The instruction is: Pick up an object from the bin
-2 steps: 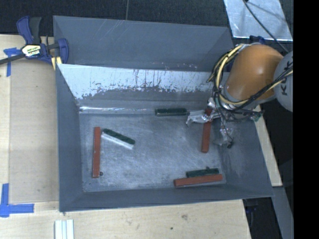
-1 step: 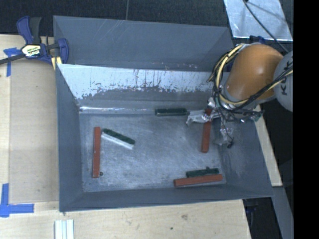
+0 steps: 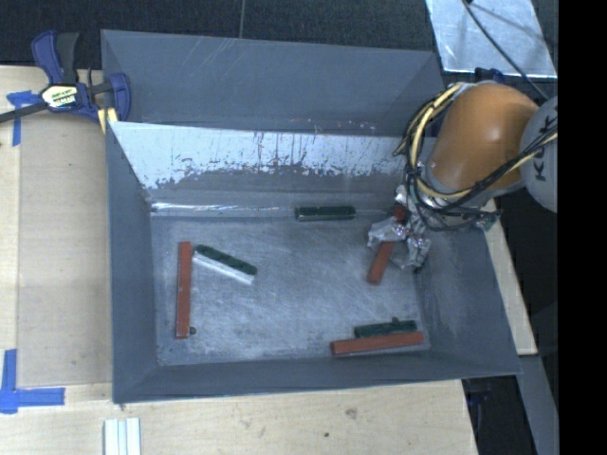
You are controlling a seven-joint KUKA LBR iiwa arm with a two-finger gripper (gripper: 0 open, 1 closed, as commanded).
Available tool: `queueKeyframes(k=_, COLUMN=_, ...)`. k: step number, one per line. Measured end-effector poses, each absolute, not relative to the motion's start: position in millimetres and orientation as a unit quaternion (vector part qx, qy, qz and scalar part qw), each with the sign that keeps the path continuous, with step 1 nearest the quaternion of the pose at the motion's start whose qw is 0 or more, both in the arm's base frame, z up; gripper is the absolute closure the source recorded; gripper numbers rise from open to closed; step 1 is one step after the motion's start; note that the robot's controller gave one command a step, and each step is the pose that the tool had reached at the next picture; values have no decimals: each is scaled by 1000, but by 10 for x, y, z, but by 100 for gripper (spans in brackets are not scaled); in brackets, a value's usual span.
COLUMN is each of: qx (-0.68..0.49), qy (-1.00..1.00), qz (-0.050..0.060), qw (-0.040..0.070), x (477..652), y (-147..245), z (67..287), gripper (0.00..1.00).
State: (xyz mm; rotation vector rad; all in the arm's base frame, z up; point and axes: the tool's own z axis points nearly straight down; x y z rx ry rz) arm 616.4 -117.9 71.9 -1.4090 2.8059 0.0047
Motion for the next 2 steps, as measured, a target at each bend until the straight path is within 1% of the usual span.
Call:
queueKeyframes(k=1, qx=-448, qy=894, qz=0, qw=3, x=6173, y=-1180, z=786, gripper=100)
queueKeyframes(k=2, qx=-446, qy=895, qz=-3, qw=5, x=6195, y=-1185, z=1563, gripper=100)
